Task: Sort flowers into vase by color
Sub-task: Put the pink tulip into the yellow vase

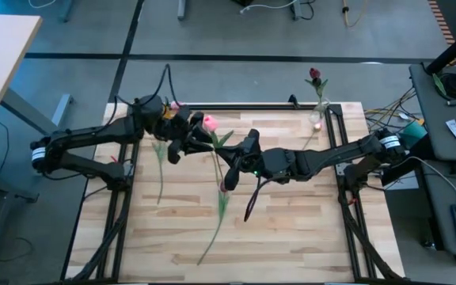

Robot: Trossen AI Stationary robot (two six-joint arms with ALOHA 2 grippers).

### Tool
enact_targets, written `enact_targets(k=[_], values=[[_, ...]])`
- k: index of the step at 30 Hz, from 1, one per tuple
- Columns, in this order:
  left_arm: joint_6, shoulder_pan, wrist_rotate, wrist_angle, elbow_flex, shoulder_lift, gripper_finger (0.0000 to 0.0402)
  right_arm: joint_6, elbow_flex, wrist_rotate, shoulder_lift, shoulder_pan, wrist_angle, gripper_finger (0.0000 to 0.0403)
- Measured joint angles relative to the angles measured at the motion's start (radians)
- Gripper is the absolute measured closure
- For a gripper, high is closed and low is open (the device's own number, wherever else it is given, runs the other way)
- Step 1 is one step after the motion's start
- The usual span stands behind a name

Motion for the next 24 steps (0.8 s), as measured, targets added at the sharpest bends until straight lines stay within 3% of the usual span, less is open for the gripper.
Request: enact_targets(k=[9, 24], values=[[0.0, 0.0, 0.034, 0.054, 0.015, 0.045, 0.0266, -0.01, 0.0, 0.0, 0.0, 0.0, 0.019, 0.039], [-0.055, 0.0, 0.109, 0.163, 0.015, 0.09, 0.0331, 0.014, -0.001, -0.008, 0.009, -0.002, 0.019, 0.039]])
